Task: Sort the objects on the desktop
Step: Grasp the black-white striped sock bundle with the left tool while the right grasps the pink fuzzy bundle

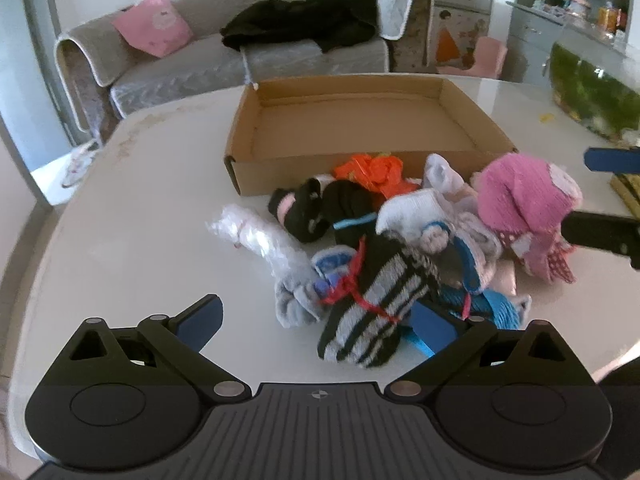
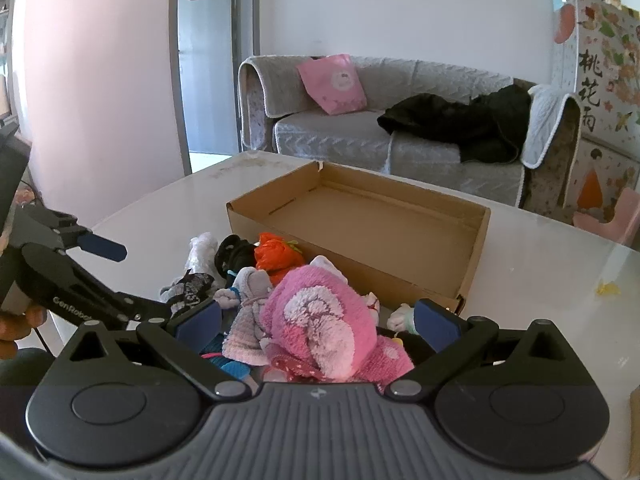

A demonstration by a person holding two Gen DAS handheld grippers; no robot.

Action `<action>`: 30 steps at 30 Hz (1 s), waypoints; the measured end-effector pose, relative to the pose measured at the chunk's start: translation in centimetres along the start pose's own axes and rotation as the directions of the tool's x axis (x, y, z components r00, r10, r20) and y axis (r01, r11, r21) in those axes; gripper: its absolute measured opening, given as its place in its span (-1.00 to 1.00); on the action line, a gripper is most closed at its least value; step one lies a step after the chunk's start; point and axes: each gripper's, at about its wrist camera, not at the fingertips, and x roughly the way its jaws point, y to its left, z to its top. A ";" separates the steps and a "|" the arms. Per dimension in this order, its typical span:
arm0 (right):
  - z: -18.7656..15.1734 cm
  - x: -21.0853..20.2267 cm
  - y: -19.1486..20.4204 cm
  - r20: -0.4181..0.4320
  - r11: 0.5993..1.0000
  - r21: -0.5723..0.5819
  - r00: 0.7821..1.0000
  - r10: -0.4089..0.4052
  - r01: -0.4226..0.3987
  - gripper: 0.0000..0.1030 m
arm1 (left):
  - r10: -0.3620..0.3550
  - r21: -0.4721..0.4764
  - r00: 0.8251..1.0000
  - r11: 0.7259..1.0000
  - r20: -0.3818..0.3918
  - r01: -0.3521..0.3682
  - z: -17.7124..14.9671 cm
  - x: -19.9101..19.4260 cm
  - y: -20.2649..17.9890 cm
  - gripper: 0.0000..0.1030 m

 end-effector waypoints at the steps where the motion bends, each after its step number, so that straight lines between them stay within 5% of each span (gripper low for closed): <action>1: 0.0 0.0 0.1 0.005 1.000 -0.010 1.000 -0.006 0.006 0.99 | -0.011 0.000 1.000 1.000 -0.004 0.011 -0.2 0.1 0.2 0.85; 6: -0.2 1.0 0.4 -0.002 0.998 -0.048 0.999 -0.034 0.034 0.86 | -0.064 -0.001 0.997 0.998 -0.049 0.064 -0.5 1.4 0.4 0.42; 13: -1.0 2.4 0.5 -0.032 0.996 -0.073 0.999 -0.044 0.041 0.88 | -0.108 0.044 0.994 0.993 -0.026 0.109 -0.1 2.7 -0.4 0.58; 24: -1.7 3.8 -0.5 -0.051 0.998 -0.061 0.999 -0.007 0.004 0.65 | -0.272 0.049 0.961 0.960 -0.049 0.274 0.4 4.5 -0.8 0.27; 30: -2.1 4.4 -0.9 -0.061 0.999 -0.044 0.998 0.021 -0.024 0.53 | -0.283 0.055 0.957 0.956 -0.070 0.287 0.6 5.2 -2.0 0.06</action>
